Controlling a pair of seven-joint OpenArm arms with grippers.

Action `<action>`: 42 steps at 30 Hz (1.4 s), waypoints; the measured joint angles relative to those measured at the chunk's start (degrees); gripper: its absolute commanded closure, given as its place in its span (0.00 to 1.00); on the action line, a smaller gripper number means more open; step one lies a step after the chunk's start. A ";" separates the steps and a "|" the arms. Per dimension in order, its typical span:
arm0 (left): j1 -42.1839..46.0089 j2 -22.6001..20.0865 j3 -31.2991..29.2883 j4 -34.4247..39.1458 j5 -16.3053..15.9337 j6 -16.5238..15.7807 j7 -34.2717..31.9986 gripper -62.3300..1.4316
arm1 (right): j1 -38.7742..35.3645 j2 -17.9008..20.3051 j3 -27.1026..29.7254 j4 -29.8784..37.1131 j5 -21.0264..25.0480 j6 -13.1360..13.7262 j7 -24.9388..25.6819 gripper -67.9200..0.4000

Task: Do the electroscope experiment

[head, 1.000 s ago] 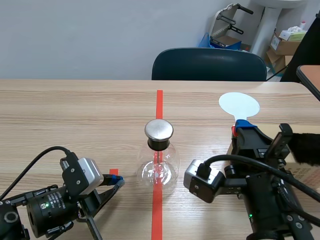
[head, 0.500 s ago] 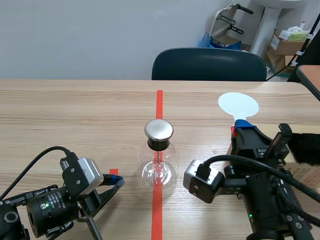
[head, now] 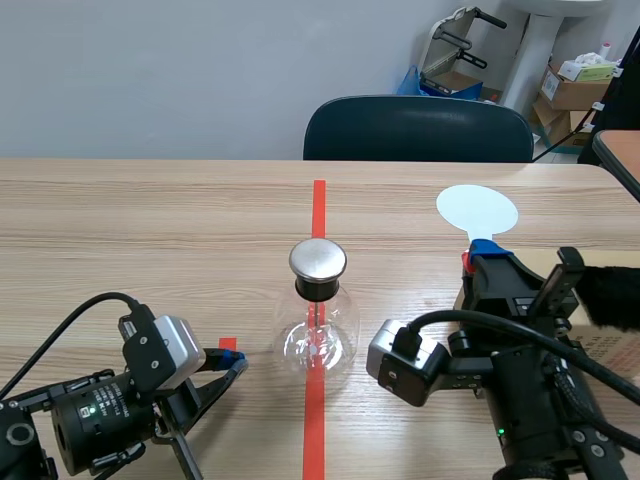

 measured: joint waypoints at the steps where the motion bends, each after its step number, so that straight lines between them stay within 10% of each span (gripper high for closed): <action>1: 0.00 -0.33 0.00 0.00 0.00 -0.02 -0.46 0.93 | 0.00 0.00 0.00 0.00 0.00 0.00 0.00 0.97; 5: 0.07 -2.54 0.00 0.00 -1.09 -0.24 -3.34 0.91 | 0.00 0.00 0.00 0.00 0.00 0.00 0.00 0.97; 14: 4.68 -11.89 -0.02 6.19 -3.04 -5.35 -14.88 0.38 | 0.00 0.00 0.00 0.00 0.00 -0.76 0.61 0.97; 18: 8.85 -16.65 -0.02 12.02 -3.28 -5.55 -18.84 0.38 | -0.22 0.52 0.02 0.07 0.00 -6.40 3.67 0.97; 23: 13.62 -21.31 -0.02 19.21 -5.42 -5.46 -19.32 0.34 | -3.85 3.02 3.28 0.11 1.22 -5.62 11.41 0.97; 34: 17.16 -30.64 -0.02 30.21 -10.75 -5.18 -19.28 0.24 | -8.11 4.28 17.88 0.11 18.86 -5.44 32.06 0.97; 42: 17.31 -36.63 -0.02 32.54 -12.74 -5.18 -19.10 0.24 | -7.61 4.11 19.67 -5.18 20.96 -5.60 36.48 0.97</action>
